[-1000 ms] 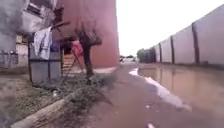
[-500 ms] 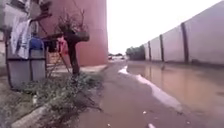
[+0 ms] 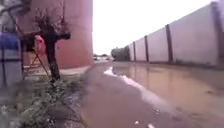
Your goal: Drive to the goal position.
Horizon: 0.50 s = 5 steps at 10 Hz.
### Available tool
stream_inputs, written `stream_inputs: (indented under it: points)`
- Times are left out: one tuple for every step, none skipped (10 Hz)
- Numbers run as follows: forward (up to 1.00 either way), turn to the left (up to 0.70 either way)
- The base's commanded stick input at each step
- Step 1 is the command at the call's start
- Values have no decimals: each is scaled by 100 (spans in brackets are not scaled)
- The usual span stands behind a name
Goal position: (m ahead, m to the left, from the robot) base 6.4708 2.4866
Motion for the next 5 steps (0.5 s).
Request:
stream_inputs:
  points:
    - [45, 0]
    - [9, 0]
    - [0, 0]
    - [0, 0]
    - [0, 0]
